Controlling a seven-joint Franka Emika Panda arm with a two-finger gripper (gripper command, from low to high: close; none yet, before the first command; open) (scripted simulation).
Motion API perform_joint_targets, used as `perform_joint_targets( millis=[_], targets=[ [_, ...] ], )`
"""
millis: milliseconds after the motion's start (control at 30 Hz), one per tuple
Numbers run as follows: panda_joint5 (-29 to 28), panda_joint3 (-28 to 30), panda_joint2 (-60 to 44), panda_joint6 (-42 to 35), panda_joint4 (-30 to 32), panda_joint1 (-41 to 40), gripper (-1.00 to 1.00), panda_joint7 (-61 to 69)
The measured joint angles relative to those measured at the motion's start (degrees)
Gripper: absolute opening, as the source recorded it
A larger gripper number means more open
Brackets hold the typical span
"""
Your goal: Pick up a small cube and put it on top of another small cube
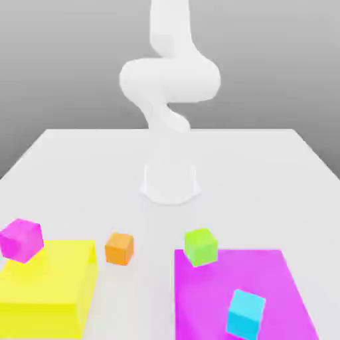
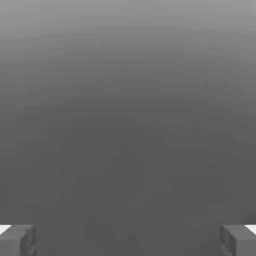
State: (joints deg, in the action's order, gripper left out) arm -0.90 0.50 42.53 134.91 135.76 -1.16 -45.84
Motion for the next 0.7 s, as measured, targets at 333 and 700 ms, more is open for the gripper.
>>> perform_joint_targets(
  millis=[333,700],
  targets=[
    [-3.4,4.0,-16.1,14.9,19.0,-6.1,0.0,0.6],
    [1.0,8.1,-44.0,38.3,35.6,-11.7,0.0,6.9]
  ],
)
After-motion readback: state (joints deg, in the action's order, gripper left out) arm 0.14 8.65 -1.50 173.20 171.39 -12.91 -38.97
